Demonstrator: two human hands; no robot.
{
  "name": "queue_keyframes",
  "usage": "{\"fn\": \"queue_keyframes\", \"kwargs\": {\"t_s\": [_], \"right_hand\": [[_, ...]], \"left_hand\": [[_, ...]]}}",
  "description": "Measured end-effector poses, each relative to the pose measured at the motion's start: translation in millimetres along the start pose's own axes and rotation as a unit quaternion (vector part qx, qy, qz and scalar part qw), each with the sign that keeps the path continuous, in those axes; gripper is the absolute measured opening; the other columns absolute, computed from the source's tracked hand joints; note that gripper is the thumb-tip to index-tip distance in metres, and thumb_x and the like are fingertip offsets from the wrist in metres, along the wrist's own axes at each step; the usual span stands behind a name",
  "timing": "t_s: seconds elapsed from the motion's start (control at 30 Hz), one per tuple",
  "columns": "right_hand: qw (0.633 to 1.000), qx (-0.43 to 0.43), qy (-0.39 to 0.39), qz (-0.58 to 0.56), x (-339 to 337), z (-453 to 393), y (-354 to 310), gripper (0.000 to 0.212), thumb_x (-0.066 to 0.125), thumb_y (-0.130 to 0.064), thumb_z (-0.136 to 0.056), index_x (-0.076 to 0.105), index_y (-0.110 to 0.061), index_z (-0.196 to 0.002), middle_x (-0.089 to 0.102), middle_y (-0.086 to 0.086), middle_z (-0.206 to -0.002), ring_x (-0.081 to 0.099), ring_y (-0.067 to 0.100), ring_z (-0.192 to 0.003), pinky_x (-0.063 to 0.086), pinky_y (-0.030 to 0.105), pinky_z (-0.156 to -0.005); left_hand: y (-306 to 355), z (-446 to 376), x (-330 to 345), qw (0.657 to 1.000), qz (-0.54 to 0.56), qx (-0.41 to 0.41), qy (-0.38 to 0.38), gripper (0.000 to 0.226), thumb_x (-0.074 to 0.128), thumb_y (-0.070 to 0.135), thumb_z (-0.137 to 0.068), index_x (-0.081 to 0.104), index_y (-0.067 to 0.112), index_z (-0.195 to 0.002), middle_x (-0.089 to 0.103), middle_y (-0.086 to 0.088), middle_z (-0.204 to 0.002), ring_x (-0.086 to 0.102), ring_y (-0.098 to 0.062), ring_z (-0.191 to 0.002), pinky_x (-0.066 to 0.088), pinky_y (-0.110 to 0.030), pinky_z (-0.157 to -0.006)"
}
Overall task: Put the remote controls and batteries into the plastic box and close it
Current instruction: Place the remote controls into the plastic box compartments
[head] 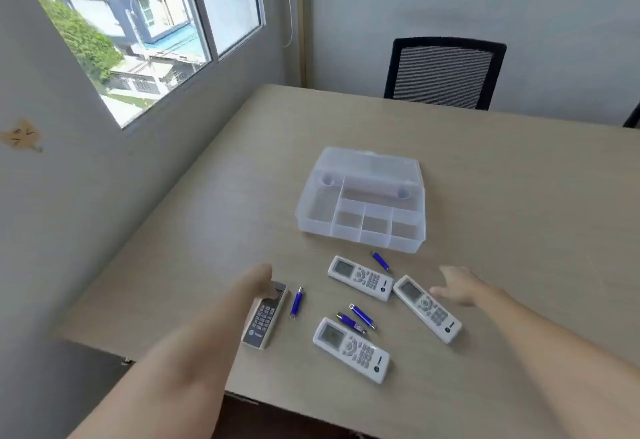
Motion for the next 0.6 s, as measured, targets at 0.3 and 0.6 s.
{"fn": "queue_keyframes", "kwargs": {"t_s": [0.3,0.6], "right_hand": [[0.999,0.022,-0.032,0.013,69.3,3.5,11.3,0.068,0.074,-0.046,-0.063,0.044,-0.015,-0.116,0.049,0.008,-0.117,0.058,0.029,-0.109,0.049,0.034,-0.084],[0.904,0.101,-0.012,-0.416,61.0,5.6,42.2,0.031,0.072,-0.032,-0.077,0.056,-0.007,-0.086,0.06,0.007,-0.075,0.055,0.022,-0.057,0.045,0.029,-0.054]], "left_hand": [[-45.0,8.4,69.9,0.993,0.029,-0.114,0.005,0.06,0.071,0.032,-0.069,0.043,0.007,-0.116,0.048,-0.009,-0.115,0.056,-0.026,-0.099,0.042,-0.03,-0.066],[5.7,-49.4,-32.4,0.91,0.402,-0.016,0.098,0.04,0.071,0.014,-0.077,0.041,0.015,-0.103,0.052,0.001,-0.085,0.053,-0.014,-0.074,0.045,-0.024,-0.049]]}}
Point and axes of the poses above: each hand's wrist, its own z-axis away from the middle knuckle, its own x-axis out of the palm, y = z × x, the point moved 8 cm from there along -z, towards the middle knuckle
